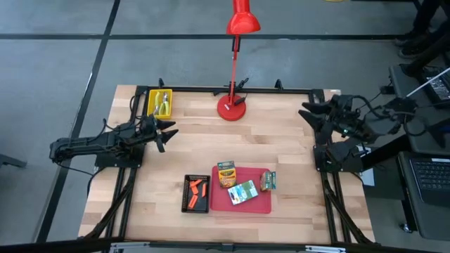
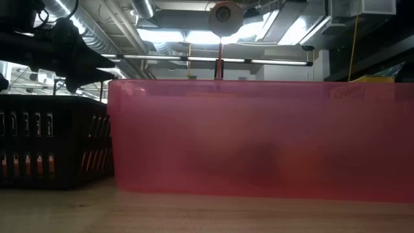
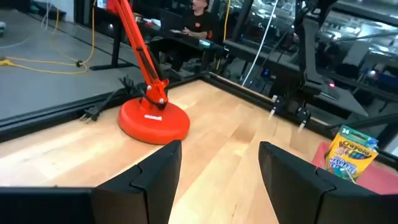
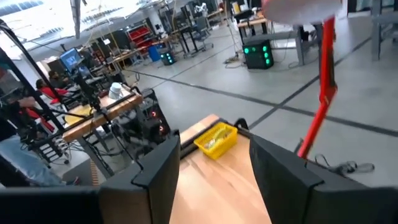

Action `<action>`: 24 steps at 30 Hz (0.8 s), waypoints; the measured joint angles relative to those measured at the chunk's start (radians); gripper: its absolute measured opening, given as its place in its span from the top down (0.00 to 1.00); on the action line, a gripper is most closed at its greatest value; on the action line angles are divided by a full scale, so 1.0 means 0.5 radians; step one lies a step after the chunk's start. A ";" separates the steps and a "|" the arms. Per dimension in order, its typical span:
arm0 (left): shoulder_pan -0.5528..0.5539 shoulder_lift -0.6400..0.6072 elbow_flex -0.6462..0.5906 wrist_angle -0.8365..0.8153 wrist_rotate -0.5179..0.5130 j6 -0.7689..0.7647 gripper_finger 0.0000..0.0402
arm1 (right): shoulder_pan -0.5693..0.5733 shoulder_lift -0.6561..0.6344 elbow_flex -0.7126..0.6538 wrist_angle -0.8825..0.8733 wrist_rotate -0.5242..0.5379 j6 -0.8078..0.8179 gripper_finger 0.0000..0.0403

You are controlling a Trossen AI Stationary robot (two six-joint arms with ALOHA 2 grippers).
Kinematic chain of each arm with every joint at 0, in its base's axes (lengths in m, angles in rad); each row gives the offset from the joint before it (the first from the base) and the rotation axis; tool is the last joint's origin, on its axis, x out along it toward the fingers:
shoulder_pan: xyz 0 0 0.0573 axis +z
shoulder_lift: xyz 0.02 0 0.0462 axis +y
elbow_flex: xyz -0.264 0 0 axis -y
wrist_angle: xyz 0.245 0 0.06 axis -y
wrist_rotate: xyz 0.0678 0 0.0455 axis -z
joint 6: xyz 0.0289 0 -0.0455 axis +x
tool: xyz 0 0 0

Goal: Pick & Place School Supplies
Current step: Return to Home Position

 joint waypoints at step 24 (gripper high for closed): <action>0.000 0.002 0.000 -0.001 0.002 -0.001 0.47 | 0.014 -1.365 -2.007 1.339 -0.870 -0.294 0.51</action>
